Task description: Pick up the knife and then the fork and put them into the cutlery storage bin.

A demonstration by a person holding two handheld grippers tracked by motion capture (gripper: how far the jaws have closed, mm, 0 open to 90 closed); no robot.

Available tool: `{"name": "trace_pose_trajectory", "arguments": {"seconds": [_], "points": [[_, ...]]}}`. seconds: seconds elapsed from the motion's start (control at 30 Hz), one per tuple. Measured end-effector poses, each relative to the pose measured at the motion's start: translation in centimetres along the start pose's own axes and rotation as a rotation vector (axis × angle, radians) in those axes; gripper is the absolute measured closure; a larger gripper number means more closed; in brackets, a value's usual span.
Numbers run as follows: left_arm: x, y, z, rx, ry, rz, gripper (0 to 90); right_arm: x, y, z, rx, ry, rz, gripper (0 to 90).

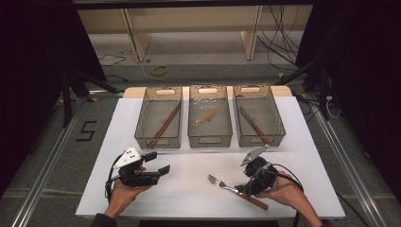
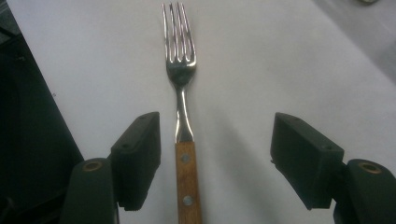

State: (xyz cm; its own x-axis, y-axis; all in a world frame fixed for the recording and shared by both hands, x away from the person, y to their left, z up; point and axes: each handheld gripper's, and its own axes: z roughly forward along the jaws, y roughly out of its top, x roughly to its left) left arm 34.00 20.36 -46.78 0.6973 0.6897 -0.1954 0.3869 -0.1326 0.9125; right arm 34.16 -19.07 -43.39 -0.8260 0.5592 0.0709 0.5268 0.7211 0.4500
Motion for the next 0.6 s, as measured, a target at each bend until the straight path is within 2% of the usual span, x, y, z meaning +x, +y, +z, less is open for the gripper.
{"name": "trace_pose_trajectory", "arguments": {"seconds": [0.3, 0.6], "points": [[0.0, 0.0, 0.0, 0.004, 0.0, 0.003, 20.9, 0.6, -0.7, 0.5, 0.031, -0.005, -0.004, 35.7], [0.0, 0.0, 0.0, 0.004, -0.001, 0.003, 20.9, 1.1, -1.1, 0.7, 0.05, -0.007, -0.022, 45.8]]}}
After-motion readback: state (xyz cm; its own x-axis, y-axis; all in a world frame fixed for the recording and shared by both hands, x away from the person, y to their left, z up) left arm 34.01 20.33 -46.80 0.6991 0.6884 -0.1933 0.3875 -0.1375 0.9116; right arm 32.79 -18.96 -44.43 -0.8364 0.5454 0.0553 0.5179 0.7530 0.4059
